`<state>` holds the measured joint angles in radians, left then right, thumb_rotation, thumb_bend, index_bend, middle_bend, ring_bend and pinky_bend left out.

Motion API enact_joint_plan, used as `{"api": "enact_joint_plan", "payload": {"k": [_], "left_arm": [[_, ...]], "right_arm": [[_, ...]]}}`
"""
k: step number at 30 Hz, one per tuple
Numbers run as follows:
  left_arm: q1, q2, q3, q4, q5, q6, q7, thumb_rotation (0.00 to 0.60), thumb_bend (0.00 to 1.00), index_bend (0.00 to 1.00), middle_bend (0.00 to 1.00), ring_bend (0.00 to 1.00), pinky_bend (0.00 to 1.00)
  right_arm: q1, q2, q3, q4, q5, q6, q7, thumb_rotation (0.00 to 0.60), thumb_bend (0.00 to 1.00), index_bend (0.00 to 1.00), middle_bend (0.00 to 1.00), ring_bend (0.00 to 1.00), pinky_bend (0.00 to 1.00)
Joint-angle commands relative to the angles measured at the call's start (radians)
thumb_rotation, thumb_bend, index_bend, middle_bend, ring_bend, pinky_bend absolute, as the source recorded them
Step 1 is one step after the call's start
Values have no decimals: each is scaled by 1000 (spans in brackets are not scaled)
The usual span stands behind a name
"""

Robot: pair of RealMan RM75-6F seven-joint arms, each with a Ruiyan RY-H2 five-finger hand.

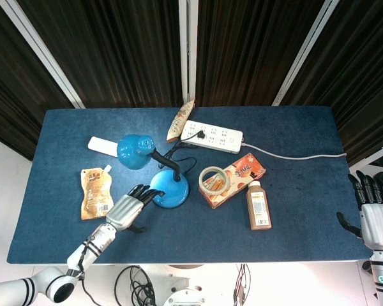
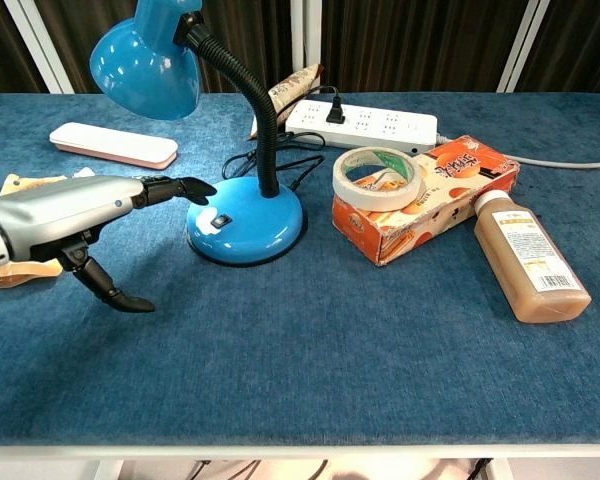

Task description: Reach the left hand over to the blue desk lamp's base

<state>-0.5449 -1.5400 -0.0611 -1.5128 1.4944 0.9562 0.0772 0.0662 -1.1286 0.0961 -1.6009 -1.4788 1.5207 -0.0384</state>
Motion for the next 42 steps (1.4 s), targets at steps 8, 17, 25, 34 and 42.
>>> {"api": "enact_joint_plan", "payload": {"k": [8,17,25,34,42], "left_arm": [[-11,-38,17,47,-7,13,-10,600,128,28,104,0,15],[-29,-56,28,64,1,14,-29,600,128,28,105,0,15],[-40,-63,30,82,-5,12,-35,600,128,28,105,0,15],[-51,-75,33,95,-13,10,-37,600,129,28,104,0,15],[-24,-4,43,7,-4,75,6,600,127,28,89,0,15]], "right_arm": [[-1,0,-1,10,11,-10,12,600,202,0,0,0,0],[-2,-2,0,19,17,-14,19,600,202,0,0,0,0],[-2,3,-2,20,24,-27,27,600,202,0,0,0,0],[-2,3,-1,24,25,-27,32,600,203,0,0,0,0],[-4,6,2,20,23,-20,36,600,203,0,0,0,0]]}}
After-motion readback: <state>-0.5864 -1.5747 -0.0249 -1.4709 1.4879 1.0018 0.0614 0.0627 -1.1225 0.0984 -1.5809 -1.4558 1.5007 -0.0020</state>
